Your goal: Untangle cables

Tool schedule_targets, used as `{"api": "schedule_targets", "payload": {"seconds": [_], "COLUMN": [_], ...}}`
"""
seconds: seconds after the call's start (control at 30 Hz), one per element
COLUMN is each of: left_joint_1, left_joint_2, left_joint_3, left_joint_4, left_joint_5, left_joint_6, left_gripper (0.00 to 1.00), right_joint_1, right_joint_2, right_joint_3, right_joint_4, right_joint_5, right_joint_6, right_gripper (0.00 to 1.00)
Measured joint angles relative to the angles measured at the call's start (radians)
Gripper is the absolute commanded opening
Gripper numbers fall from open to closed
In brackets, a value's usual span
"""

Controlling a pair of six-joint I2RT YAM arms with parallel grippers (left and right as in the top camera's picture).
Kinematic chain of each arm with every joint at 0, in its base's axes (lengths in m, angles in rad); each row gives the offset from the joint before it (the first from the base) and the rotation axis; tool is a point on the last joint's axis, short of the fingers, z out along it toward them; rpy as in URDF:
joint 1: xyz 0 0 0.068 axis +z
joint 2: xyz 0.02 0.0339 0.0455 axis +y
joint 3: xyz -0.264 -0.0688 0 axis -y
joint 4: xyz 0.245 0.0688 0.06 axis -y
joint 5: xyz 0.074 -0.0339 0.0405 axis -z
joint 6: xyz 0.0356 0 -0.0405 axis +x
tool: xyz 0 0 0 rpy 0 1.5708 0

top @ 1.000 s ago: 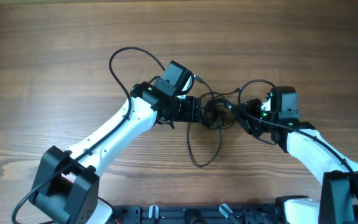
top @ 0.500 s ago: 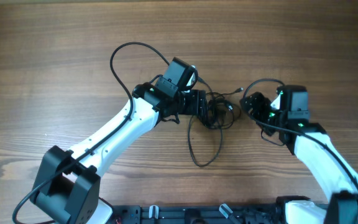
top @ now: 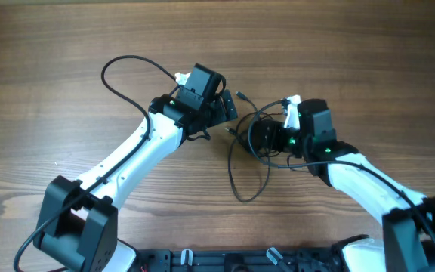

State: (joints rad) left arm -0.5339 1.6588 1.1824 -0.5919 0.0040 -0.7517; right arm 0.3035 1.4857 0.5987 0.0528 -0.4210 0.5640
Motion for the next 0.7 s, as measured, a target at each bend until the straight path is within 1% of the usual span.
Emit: {"api": "schedule_targets", "payload": {"seconds": [0.03, 0.17, 0.27, 0.33, 0.37, 0.43, 0.57, 0.6, 0.63, 0.67, 0.7], "left_joint_1": [0.000, 0.000, -0.005, -0.027, -0.039, -0.057, -0.085, -0.086, -0.086, -0.086, -0.086], "left_joint_2": [0.000, 0.000, 0.000, 0.000, 0.004, 0.026, 0.159, 0.185, 0.200, 0.209, 0.214], "left_joint_3": [0.000, 0.000, 0.000, 0.000, 0.000, 0.000, 0.001, 0.000, 0.000, 0.000, 0.000], "left_joint_4": [0.000, 0.000, 0.002, 0.022, 0.032, 0.061, 0.100, 0.100, 0.099, 0.100, 0.100], "left_joint_5": [0.001, 0.056, 0.134, 0.174, 0.185, 0.196, 0.209, 0.218, 0.233, 0.243, 0.253], "left_joint_6": [-0.003, 0.012, 0.098, 0.177, 0.197, 0.220, 0.250, 0.254, 0.256, 0.263, 0.266], "left_gripper": [1.00, 1.00, 1.00, 0.99, 0.99, 0.96, 0.90, 0.80, 0.75, 0.54, 0.41], "right_joint_1": [0.000, 0.000, 0.000, 0.000, 0.000, 0.000, 0.000, 0.000, 0.000, 0.000, 0.000], "right_joint_2": [0.015, 0.018, 0.018, 0.018, 0.018, 0.018, 0.018, 0.018, 0.018, 0.018, 0.018], "right_joint_3": [0.000, 0.000, 0.000, 0.000, 0.000, 0.000, 0.000, 0.000, 0.000, 0.000, 0.000], "right_joint_4": [0.000, 0.002, 0.002, 0.002, 0.000, -0.005, -0.018, -0.019, -0.018, -0.019, -0.018], "right_joint_5": [0.010, 0.014, 0.010, -0.005, -0.011, -0.021, -0.028, -0.029, -0.029, -0.029, -0.029], "right_joint_6": [0.018, 0.053, 0.056, 0.053, 0.051, 0.051, 0.051, 0.051, 0.051, 0.051, 0.051], "right_gripper": [0.04, 0.04, 0.04, 0.04, 0.04, 0.04, 0.04, 0.04, 0.04, 0.04, 0.04]}}
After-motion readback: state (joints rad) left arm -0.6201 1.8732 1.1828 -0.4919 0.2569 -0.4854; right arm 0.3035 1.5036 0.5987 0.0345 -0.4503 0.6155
